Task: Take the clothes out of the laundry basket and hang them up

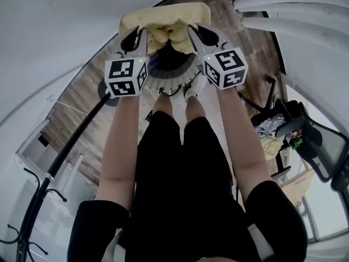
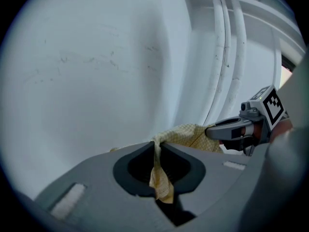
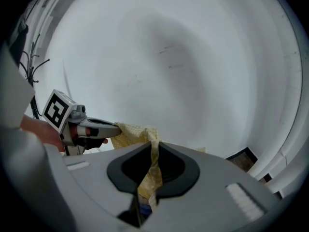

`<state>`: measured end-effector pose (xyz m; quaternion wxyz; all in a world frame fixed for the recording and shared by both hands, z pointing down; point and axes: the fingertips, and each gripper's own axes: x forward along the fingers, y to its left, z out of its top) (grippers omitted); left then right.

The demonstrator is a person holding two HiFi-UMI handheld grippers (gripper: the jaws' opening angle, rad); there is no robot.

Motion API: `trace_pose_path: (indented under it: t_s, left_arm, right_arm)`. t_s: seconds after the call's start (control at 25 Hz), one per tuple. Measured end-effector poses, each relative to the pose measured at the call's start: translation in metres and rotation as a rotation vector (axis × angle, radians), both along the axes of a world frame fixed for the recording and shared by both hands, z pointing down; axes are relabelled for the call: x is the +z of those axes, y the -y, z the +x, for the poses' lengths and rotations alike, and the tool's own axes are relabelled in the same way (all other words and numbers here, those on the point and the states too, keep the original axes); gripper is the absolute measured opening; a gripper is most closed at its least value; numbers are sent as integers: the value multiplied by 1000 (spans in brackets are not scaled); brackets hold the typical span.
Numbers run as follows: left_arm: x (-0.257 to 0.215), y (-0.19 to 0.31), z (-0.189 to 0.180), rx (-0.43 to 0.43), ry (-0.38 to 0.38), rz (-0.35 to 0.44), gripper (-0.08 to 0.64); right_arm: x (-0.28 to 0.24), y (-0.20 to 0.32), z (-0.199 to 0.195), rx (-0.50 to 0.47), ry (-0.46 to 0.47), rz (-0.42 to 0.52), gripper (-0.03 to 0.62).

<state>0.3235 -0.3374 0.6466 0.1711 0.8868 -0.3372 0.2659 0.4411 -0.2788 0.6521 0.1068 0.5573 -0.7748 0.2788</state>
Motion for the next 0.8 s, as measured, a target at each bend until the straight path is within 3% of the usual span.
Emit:
trace_pose_path:
  t_s: [0.36, 0.8]
  left_arm:
    - [-177, -25, -20, -54, -211, 198, 25]
    - [-339, -67, -54, -69, -328, 388, 25]
  right_arm:
    - [-175, -20, -17, -28, 35, 232, 29]
    - [-342, -42, -52, -141, -7, 452, 29]
